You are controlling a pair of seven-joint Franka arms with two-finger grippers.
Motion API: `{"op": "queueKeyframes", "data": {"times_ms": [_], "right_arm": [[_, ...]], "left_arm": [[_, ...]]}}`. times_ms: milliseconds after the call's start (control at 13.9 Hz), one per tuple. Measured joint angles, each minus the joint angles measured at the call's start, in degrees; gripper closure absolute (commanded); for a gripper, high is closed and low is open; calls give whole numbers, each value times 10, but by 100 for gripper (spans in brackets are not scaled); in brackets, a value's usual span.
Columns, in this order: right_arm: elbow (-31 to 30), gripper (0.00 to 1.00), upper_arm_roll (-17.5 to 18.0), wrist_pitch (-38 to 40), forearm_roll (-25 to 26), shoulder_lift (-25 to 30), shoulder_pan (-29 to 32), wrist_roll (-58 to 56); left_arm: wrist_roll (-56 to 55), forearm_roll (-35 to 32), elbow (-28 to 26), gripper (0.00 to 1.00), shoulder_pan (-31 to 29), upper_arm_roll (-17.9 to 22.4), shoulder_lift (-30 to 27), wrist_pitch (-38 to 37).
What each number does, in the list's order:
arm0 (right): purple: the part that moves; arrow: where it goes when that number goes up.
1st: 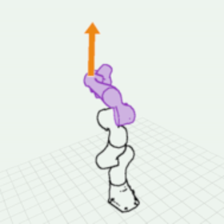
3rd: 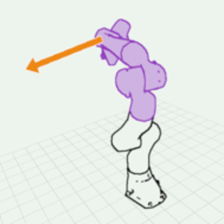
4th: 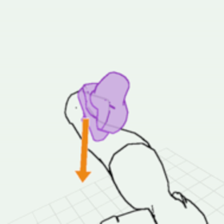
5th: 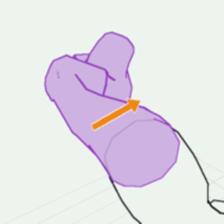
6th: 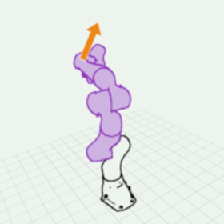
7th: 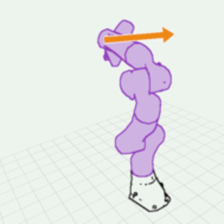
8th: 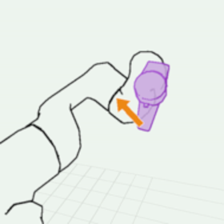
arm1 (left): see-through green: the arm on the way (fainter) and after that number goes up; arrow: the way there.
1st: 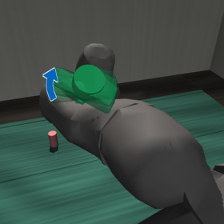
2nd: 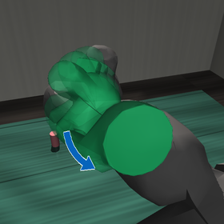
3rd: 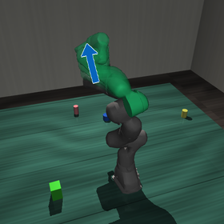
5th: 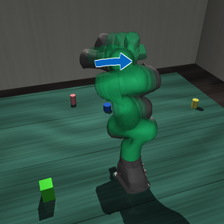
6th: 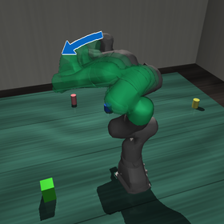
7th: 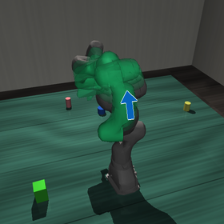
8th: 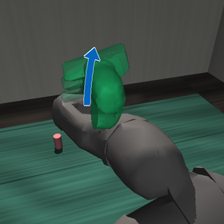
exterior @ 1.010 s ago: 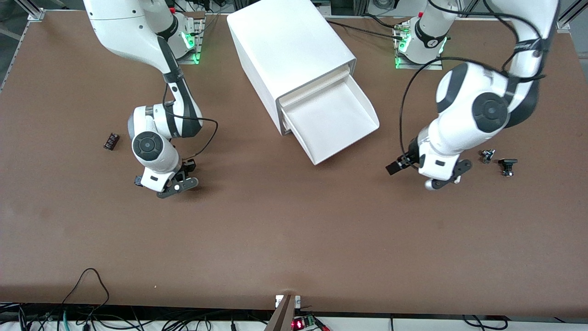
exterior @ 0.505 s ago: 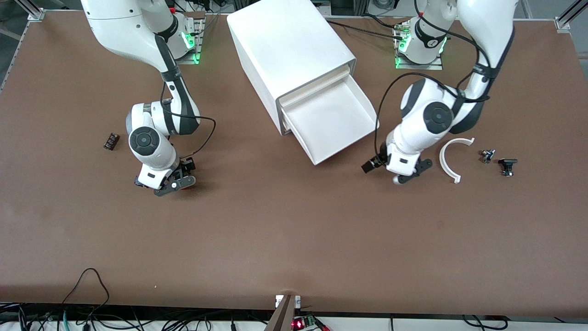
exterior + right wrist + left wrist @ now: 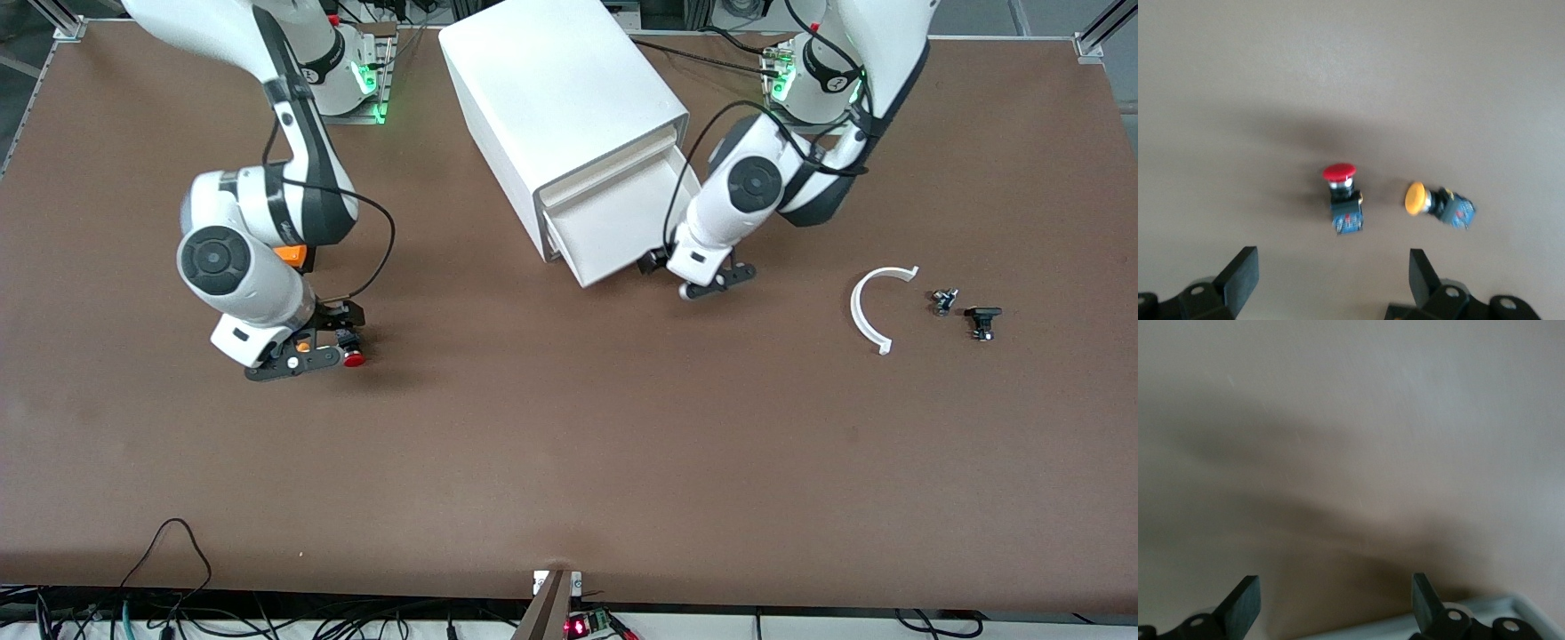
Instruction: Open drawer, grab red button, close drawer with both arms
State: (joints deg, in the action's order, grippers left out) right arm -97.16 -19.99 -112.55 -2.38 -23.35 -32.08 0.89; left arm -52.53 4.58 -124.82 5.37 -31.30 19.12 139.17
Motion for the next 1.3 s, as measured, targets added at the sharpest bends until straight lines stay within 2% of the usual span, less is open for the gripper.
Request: {"op": "queueKeyframes", "data": {"times_ms": [144,289,505,649,722,938,1010,1155,1299], "right_arm": [[62,0,0,85,1,3,1,24],[109,0,-1,133,5,3,11,33],[176,0,-2,153,20,5,71,34],[204,0,5,155,41,14,127,26],[208,0,22,162,41,25,158,25],[206,0,127,214,42,72,274,25],[205,0,142,223,43,85,291,25],[190,0,151,232,48,110,298,22],[156,0,156,235,51,134,298,8]], "left_arm": [[-2,0,-16,0,0,-22,-15,-10],[-5,3,-21,0,-3,-44,-25,-23],[-41,4,-23,0,-3,-78,-30,-25],[-50,4,-24,0,-4,-86,-31,-26],[-50,4,-24,0,-10,-85,-31,-25],[-48,4,-16,0,-58,-84,-36,-9],[-38,4,-8,0,-80,-82,-41,-7],[25,4,15,0,-120,-63,-54,-12],[102,4,48,0,-139,-11,-68,-43]]}}
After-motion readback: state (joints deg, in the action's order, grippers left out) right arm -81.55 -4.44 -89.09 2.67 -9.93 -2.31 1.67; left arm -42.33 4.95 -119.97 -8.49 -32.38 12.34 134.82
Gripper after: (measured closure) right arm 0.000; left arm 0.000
